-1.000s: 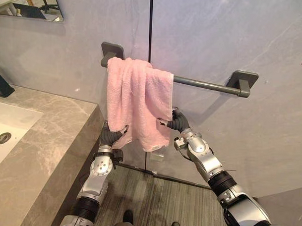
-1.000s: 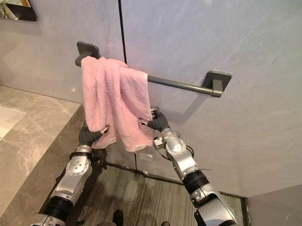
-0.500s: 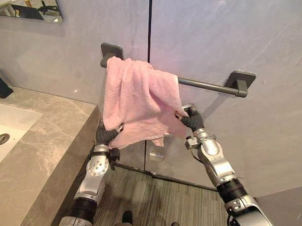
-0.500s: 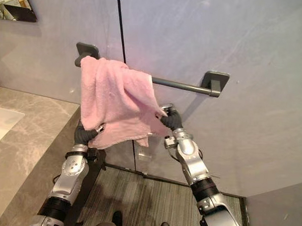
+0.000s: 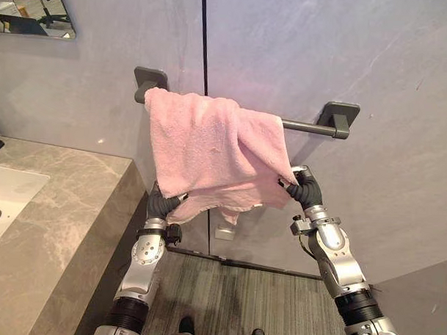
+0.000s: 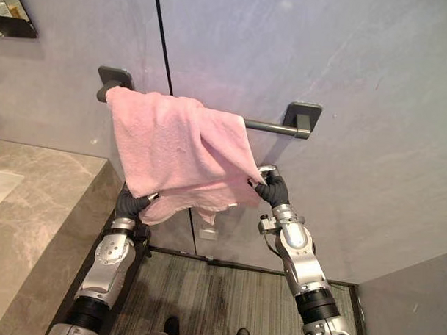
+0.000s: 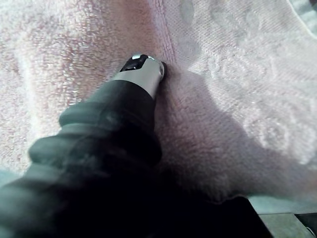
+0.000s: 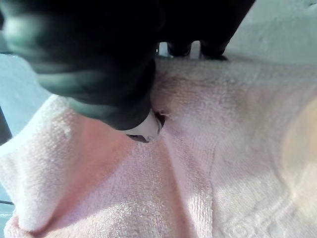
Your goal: Organize washtable
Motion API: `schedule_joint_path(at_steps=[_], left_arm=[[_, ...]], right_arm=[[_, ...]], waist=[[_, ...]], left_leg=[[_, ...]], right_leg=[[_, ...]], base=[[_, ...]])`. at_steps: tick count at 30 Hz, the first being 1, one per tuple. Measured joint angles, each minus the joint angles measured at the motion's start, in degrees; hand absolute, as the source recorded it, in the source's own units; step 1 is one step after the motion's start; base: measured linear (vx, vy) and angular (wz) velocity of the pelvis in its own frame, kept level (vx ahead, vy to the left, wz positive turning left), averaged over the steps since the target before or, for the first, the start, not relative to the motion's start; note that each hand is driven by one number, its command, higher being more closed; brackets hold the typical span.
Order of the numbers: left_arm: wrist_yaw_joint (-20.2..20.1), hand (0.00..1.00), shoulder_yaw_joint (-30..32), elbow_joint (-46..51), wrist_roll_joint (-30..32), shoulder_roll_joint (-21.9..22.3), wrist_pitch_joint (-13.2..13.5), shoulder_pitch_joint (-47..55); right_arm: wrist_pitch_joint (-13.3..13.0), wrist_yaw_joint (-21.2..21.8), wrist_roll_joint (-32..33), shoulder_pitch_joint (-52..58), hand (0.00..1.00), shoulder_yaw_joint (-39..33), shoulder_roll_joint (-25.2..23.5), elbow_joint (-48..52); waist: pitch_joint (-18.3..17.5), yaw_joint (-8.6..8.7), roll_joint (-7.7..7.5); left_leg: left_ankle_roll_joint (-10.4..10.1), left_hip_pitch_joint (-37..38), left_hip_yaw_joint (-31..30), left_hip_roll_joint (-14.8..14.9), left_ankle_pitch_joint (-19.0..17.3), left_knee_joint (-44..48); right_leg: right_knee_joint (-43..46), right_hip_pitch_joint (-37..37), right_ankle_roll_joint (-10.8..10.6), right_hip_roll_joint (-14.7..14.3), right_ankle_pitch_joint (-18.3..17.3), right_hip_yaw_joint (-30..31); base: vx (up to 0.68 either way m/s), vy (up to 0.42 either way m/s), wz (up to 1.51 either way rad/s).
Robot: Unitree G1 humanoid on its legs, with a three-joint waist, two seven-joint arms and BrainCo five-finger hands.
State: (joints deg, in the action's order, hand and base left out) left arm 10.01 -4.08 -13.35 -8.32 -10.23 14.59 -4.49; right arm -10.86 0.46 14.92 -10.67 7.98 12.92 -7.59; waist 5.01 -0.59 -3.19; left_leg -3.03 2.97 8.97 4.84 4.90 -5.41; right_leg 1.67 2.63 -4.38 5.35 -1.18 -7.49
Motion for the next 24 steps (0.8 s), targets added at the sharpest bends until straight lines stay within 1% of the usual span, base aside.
schedule_joint_path(at_steps=[3,6,13,14,19,24], left_arm=[[-0.1,1.00,0.0,0.0,0.0,0.8,0.0,0.0],[-0.1,1.00,0.0,0.0,-0.1,1.0,0.0,0.0],[-0.6,1.00,0.1,-0.4,-0.1,1.6,0.0,0.1],[-1.2,1.00,0.1,-0.7,-0.1,2.0,0.0,0.0],[-1.3,1.00,0.1,-0.9,-0.1,3.2,0.0,0.1],[-1.3,1.00,0.9,-1.5,-0.1,3.2,-0.1,0.1]], right_arm=[[0.0,0.0,0.2,0.2,1.00,-1.2,-1.2,0.0],[0.0,0.0,0.2,1.3,1.00,-1.4,-1.3,-0.1],[0.0,0.0,0.2,1.7,1.00,-3.4,-3.7,-2.9],[0.0,0.0,0.2,1.9,1.00,-3.8,-3.7,-2.9],[0.0,-0.1,0.2,2.2,1.00,-5.1,-3.9,-2.9],[0.0,-0.1,0.2,3.1,1.00,-5.2,-5.4,-3.7]], waist=[[0.0,0.08,0.02],[0.0,0.13,0.05],[0.0,1.45,0.40],[0.0,1.47,0.53],[0.1,1.63,1.30],[0.0,2.41,1.87]], left_leg=[[-0.1,0.0,0.1,0.0,0.0,0.0],[-0.1,0.0,0.2,0.0,-0.1,0.0],[-0.2,0.0,0.2,-0.1,-0.1,0.0],[-0.2,0.0,0.2,-0.1,-0.1,0.0],[-0.2,0.0,0.1,-0.3,-0.1,0.0],[-0.2,0.0,-0.1,-0.3,-0.1,0.0]], right_leg=[[-0.1,0.0,0.0,-0.1,0.0,0.1],[-0.2,0.0,0.0,-0.1,0.0,0.2],[-0.3,0.1,0.0,-0.1,0.0,0.1],[-0.3,0.1,0.0,-0.1,0.0,0.1],[-0.3,0.1,0.0,-0.1,0.0,0.1],[-0.6,0.3,0.0,-0.1,0.0,-0.2]], base=[[0.00,0.000,0.00],[0.00,0.000,0.00],[0.00,0.000,0.00],[0.00,0.000,0.00],[0.00,0.000,0.00],[0.00,0.000,0.02]])
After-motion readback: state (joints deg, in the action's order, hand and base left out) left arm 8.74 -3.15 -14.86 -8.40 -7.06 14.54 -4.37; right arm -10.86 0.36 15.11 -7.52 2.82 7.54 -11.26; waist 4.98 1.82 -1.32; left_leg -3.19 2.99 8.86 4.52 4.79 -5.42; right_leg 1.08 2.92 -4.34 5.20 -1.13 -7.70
